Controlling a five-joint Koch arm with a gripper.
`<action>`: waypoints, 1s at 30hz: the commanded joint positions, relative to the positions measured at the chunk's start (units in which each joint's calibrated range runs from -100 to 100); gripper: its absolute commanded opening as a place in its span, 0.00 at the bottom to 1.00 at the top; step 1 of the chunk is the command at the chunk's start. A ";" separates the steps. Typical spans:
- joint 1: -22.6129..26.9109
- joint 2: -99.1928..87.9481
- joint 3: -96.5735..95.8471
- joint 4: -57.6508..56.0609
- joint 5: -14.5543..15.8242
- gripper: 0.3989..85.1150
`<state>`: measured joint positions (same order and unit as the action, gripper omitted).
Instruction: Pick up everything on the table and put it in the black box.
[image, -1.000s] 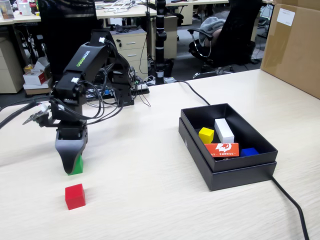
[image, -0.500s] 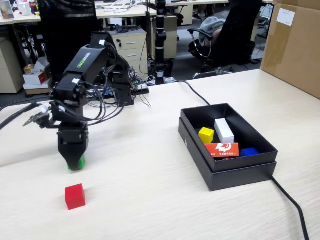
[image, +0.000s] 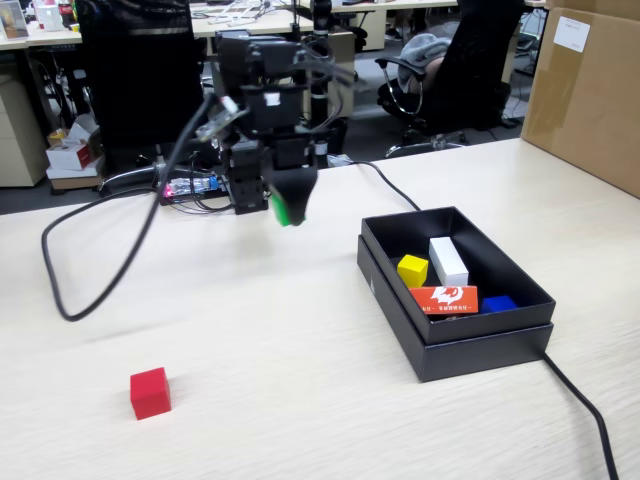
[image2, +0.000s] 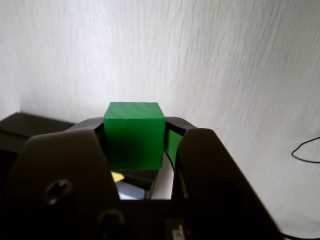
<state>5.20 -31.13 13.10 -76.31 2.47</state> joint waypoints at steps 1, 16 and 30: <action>4.54 -4.27 8.57 -1.92 2.78 0.00; 12.60 45.99 39.94 2.14 8.25 0.01; 12.45 43.35 30.96 2.22 8.74 0.33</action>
<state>17.70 18.32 43.04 -75.30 11.21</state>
